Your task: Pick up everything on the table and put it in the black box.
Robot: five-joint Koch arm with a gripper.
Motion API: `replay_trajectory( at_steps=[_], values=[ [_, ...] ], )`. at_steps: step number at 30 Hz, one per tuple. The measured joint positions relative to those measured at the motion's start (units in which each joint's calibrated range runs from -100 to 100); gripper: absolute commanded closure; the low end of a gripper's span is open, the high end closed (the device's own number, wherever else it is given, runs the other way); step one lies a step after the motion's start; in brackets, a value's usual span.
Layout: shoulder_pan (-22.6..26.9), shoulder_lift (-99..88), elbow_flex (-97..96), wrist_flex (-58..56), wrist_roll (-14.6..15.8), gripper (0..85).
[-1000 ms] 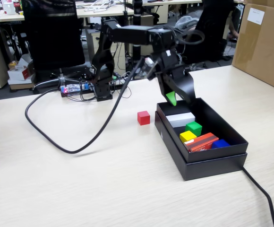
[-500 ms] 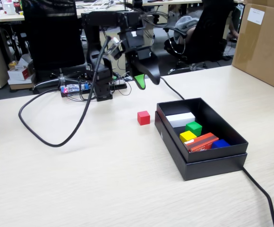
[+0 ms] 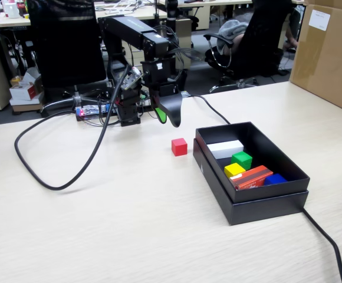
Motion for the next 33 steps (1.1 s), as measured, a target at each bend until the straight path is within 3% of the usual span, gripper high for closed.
replay_trajectory(
  at_steps=[15,33],
  values=[
    [0.7,22.4,0.8,9.2,1.3,37.6],
    [1.0,30.6,1.5,13.6,2.6,40.7]
  ],
)
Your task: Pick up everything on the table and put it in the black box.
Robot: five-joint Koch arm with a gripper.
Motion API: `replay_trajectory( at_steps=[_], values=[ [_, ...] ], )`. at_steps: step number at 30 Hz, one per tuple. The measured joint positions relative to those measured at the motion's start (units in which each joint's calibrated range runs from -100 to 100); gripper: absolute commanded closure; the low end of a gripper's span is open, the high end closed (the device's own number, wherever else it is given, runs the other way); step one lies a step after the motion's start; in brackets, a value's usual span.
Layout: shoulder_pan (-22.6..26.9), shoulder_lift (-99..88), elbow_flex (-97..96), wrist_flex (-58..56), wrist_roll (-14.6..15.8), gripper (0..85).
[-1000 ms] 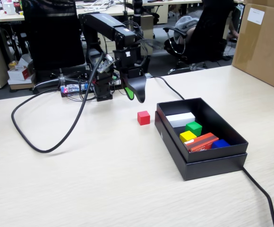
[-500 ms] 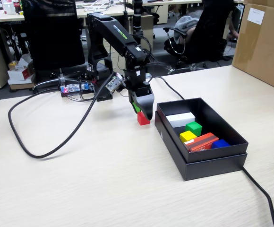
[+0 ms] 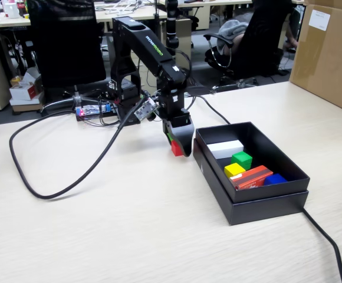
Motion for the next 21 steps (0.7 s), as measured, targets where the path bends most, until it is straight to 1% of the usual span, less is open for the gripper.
replay_trajectory(
  at_steps=[3,5,8,11,15,21],
  values=[
    [0.0,1.4,0.2,0.5,0.0,45.4],
    [0.0,1.8,0.2,0.6,-0.1,46.7],
    [0.0,2.7,0.0,0.9,-0.3,55.2],
    [-0.1,2.8,-0.3,0.9,-0.3,61.3],
    [-0.1,2.8,-1.1,1.5,-0.2,75.1],
    [-0.8,1.4,-1.6,1.6,0.1,76.1]
  ],
)
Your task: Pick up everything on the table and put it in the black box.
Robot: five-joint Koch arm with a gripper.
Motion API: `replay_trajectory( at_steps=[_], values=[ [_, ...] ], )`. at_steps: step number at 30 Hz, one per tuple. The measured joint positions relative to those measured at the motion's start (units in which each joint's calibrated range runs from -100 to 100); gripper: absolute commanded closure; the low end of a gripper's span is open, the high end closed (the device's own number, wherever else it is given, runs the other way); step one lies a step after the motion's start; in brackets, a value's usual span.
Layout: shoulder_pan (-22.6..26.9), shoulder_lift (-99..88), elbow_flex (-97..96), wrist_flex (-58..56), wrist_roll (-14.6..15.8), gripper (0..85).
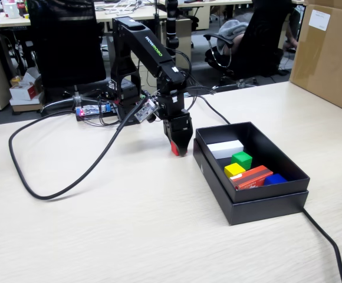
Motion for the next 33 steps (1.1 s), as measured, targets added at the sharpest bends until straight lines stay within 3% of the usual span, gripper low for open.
replay_trajectory(
  at_steps=[4,11,21,26,33],
  values=[
    [-1.2,-3.4,-0.4,-0.3,-0.1,76.2],
    [-1.8,-15.9,11.1,-11.4,-0.3,76.1],
    [1.0,-19.7,29.2,-17.3,-1.9,75.8],
    [2.4,-10.5,38.2,-17.3,-5.4,75.7],
    [3.2,6.7,50.4,-17.2,-6.1,75.5]
  ],
)
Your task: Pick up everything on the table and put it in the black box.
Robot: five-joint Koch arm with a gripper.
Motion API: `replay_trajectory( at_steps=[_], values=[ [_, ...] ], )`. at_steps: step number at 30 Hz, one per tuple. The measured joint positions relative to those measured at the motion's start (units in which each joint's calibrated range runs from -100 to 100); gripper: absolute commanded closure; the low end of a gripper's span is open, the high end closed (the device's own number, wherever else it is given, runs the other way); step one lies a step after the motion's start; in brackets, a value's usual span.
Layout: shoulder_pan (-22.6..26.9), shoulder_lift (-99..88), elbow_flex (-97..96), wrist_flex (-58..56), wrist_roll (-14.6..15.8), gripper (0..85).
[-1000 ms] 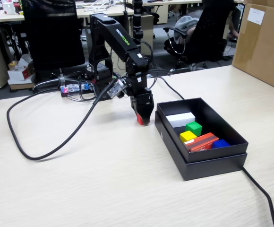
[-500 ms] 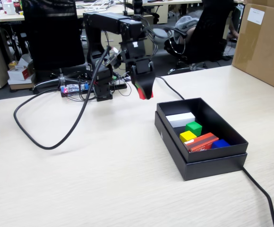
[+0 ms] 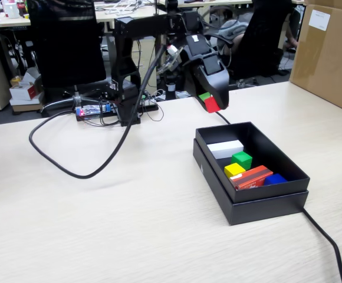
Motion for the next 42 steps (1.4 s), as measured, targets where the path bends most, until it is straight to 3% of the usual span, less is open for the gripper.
replay_trajectory(
  at_steps=[14,17,24,30,36,42],
  values=[
    [-0.1,22.7,3.5,3.6,0.0,75.3],
    [-0.4,24.6,3.3,5.9,0.0,62.2],
    [-0.5,25.0,0.4,6.2,0.0,58.0],
    [-0.8,24.9,-0.1,6.3,0.0,48.0],
    [-2.1,13.1,-2.8,6.4,0.0,41.4],
    [-3.0,-6.3,-10.2,6.4,-0.2,41.5]
  ],
)
